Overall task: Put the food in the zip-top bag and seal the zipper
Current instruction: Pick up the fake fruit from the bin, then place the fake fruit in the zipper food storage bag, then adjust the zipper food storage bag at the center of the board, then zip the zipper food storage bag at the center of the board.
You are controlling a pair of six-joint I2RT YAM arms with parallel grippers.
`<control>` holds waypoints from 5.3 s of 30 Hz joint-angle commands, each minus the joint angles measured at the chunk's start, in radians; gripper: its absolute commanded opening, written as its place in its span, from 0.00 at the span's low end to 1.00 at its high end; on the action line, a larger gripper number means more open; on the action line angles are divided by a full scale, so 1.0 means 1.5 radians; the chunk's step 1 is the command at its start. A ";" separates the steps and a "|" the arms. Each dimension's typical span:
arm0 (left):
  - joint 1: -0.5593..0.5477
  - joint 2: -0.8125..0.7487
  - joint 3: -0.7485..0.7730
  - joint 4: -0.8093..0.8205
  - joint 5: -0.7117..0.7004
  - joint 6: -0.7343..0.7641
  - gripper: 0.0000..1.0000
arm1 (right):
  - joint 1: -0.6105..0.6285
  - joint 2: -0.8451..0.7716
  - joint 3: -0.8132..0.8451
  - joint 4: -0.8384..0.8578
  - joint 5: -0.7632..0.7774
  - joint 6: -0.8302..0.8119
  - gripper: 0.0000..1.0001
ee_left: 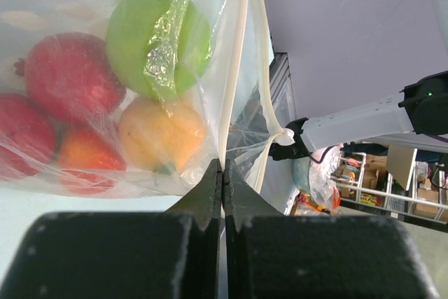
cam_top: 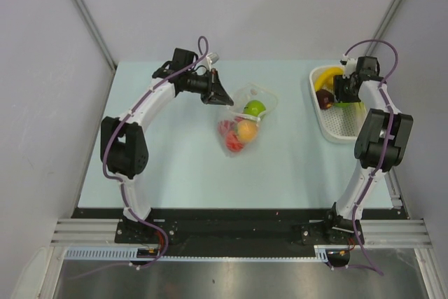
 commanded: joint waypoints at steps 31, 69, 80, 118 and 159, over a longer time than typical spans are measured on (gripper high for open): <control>0.020 0.028 0.061 -0.061 -0.016 0.061 0.00 | 0.016 0.069 0.030 0.106 0.111 0.067 0.50; 0.012 -0.020 0.041 -0.073 -0.024 0.099 0.00 | 0.390 -0.146 0.093 -0.116 -0.339 0.052 0.93; 0.012 -0.017 0.046 -0.078 -0.016 0.105 0.00 | 0.243 -0.166 0.033 -0.171 -0.288 0.096 0.88; -0.036 -0.155 -0.118 -0.158 -0.068 0.114 0.02 | 0.355 -0.059 0.210 -0.311 -0.377 -0.107 0.00; -0.265 -0.337 -0.301 0.025 -0.223 0.942 0.00 | 0.388 -0.029 0.277 -0.241 -0.540 -0.066 0.69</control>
